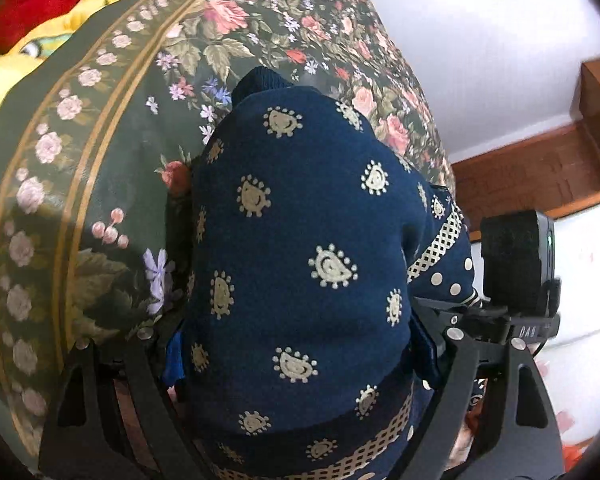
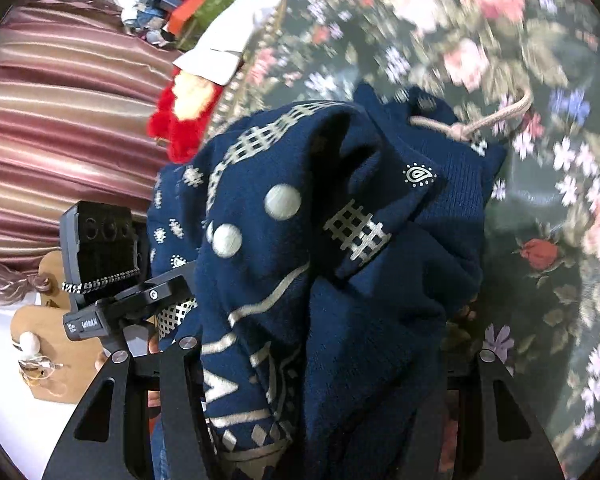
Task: Fold large clothes
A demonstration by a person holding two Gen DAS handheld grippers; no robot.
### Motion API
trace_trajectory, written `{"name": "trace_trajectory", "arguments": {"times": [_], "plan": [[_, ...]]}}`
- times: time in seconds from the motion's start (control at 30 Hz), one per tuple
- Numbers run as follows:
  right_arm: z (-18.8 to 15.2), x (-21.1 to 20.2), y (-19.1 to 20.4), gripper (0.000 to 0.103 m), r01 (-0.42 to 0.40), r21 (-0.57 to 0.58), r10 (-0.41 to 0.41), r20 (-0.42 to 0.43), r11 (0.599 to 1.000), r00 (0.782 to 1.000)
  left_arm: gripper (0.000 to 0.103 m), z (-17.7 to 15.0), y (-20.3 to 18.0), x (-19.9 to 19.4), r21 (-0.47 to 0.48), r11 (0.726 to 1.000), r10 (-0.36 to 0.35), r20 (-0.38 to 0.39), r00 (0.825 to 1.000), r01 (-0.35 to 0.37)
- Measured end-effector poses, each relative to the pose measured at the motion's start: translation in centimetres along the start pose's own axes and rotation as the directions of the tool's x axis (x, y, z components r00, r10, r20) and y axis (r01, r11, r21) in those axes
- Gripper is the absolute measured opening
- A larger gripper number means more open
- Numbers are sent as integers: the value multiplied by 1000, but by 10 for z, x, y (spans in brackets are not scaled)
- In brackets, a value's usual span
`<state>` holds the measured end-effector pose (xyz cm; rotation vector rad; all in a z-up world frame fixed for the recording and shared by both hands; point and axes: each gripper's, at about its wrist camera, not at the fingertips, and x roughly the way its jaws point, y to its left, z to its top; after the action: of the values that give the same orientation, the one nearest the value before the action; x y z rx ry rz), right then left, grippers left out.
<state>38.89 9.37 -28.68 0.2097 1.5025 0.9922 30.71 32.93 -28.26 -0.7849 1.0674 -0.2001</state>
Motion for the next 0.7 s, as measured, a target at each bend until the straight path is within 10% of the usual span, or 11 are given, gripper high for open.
{"name": "trace_trajectory", "arguments": {"times": [0.2,0.37,0.5,0.7], "plan": [[-4,-13,2,70,92,-99,-92,8,991,996,86,-5,-8,-2,56,998,20,1,1000,-20],[-23,-39,18,74,233,-207,-222,73,950,972,86,-14,-36,-28,158,971,163,104,981,-178],[-44,-58,52,74,389,-342,-339,197,856,920,86,-27,-69,-61,246,915,260,248,933,-321],[-74,-67,91,75,516,-457,-378,362,725,852,86,-55,-101,-63,341,856,293,299,908,-389]]}}
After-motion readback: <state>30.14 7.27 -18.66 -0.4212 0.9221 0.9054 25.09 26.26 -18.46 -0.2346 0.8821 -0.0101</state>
